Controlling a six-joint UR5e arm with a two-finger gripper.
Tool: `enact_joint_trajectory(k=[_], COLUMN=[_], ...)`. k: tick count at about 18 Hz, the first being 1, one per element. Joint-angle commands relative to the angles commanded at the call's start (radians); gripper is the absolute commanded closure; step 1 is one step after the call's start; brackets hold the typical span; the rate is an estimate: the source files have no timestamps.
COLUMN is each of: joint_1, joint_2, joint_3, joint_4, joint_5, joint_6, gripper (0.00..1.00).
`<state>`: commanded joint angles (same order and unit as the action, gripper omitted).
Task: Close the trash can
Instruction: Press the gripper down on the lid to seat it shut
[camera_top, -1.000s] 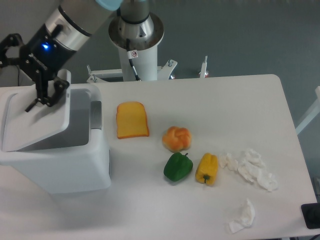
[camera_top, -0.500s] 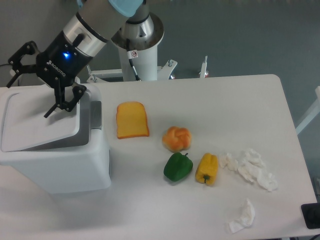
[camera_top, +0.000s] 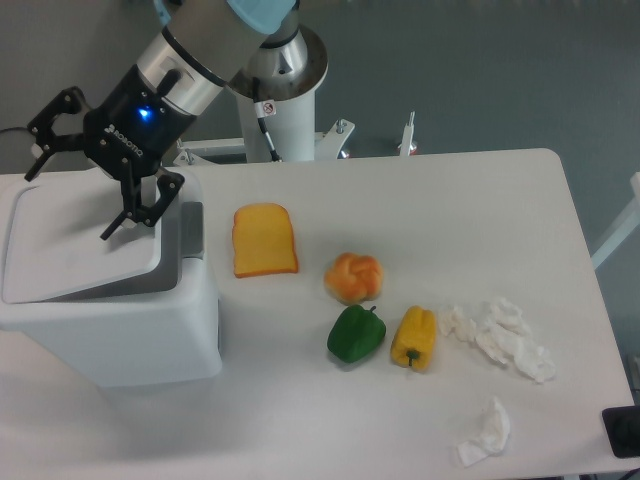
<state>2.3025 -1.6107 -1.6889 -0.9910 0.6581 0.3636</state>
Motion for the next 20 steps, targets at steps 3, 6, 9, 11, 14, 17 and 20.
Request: enact_joint_trajectory(k=[3,6,9,11,14,17,20], joint_1=[0.006,0.021,0.029,0.028,0.026,0.025,0.025], joint_2=[0.002,0.003,0.003,0.003,0.003,0.003,0.002], joint_3=[-0.003,-0.003,-0.002,-0.005,-0.009,-0.011,-0.011], joint_4=[0.0,0.0,0.0,0.0,0.0,0.0,0.0], joint_5=[0.002,0.003,0.002,0.003,0.003,0.003,0.005], joint_6=[0.0,0.0,0.02,0.028,0.028,0.046,0.049], gripper=[0.0,0.0,0.0,0.0,0.0,0.0,0.0])
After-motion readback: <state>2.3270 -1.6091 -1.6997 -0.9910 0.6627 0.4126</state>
